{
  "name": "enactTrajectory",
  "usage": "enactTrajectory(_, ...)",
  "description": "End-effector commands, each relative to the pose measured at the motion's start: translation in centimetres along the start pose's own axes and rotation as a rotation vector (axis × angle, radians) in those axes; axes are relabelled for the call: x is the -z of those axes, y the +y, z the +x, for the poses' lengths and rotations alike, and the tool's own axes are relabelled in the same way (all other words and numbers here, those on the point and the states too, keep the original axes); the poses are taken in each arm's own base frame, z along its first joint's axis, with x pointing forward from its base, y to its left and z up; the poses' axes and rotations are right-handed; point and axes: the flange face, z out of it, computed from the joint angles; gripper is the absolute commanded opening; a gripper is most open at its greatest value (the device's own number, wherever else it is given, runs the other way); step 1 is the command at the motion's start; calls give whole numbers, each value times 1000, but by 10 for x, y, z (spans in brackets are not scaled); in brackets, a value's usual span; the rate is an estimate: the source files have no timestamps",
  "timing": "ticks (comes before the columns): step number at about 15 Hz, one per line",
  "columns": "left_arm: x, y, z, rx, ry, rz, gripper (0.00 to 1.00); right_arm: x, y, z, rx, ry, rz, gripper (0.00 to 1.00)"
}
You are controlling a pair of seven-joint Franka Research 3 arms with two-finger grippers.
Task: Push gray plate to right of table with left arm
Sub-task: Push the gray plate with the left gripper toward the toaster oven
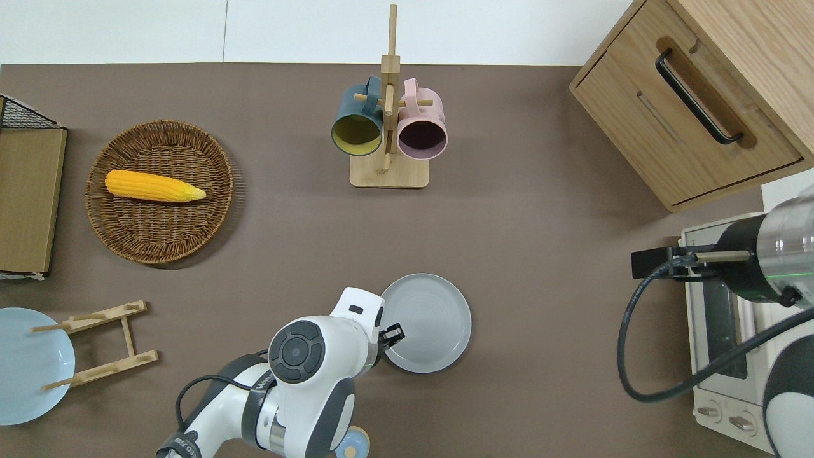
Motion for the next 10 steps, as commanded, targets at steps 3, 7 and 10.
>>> enactTrajectory(3, -37, 40, -34, 66, -24, -24, 0, 0, 1, -8, -22, -4, 9, 996)
enactTrajectory(7, -42, 54, -38, 86, -14, -52, 0, 0, 1, -8, -21, -4, 9, 996)
enactTrajectory(10, -40, 69, -43, 120, -19, -72, 0, 0, 1, -8, -21, -5, 9, 996)
